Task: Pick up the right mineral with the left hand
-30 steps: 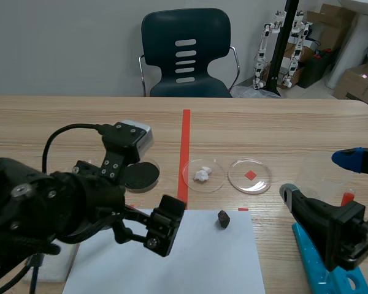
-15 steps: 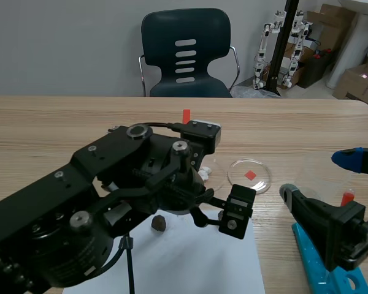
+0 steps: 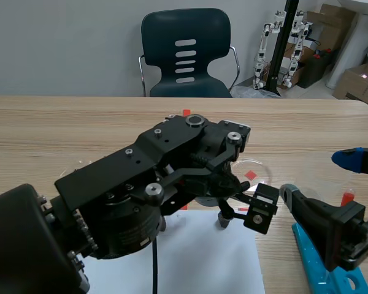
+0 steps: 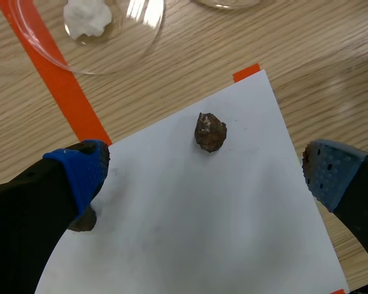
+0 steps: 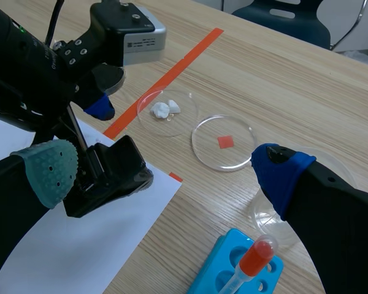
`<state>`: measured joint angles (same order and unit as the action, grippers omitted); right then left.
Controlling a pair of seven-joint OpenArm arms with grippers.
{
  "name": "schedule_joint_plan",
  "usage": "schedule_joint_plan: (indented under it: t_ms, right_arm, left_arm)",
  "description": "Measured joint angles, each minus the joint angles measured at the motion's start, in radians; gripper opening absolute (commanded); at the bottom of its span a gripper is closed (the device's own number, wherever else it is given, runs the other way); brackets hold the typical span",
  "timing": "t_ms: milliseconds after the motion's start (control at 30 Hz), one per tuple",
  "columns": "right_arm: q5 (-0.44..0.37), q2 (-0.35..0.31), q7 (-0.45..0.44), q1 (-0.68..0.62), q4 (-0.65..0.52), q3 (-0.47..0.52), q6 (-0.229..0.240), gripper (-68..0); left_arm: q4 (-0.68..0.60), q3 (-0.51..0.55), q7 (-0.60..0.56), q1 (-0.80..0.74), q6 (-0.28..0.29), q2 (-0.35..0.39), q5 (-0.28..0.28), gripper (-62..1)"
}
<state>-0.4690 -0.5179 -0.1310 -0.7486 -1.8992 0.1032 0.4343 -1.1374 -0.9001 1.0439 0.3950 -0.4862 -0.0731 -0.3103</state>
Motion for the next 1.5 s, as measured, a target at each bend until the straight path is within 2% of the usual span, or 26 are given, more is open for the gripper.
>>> schedule_joint_plan:
  t_ms: [100,400,967,1267,1333,1500]
  right_arm:
    - [0.0,0.0,0.0,0.0,0.0,0.0,0.0,-8.4]
    - [0.0,0.0,0.0,0.0,0.0,0.0,0.0,-8.4]
    - [0.0,0.0,0.0,0.0,0.0,0.0,0.0,-8.4]
    - [0.0,0.0,0.0,0.0,0.0,0.0,0.0,-8.4]
    - [0.0,0.0,0.0,0.0,0.0,0.0,0.0,-8.4]
    - [0.0,0.0,0.0,0.0,0.0,0.0,0.0,-8.4]
  left_arm:
    - [0.037,0.0,-0.011,0.004,-0.005,-0.021,0.016,1.4]
    - [0.133,0.0,-0.047,0.016,-0.012,-0.043,0.014,1.4]
    - [0.141,0.0,-0.077,0.026,-0.012,-0.04,0.01,1.4]
    - [0.141,-0.014,-0.112,0.027,-0.011,-0.04,-0.019,1.4]
    - [0.142,-0.024,-0.131,0.026,-0.011,-0.04,-0.039,1.4]
    - [0.182,-0.031,-0.168,0.027,-0.011,-0.04,-0.061,1.4]
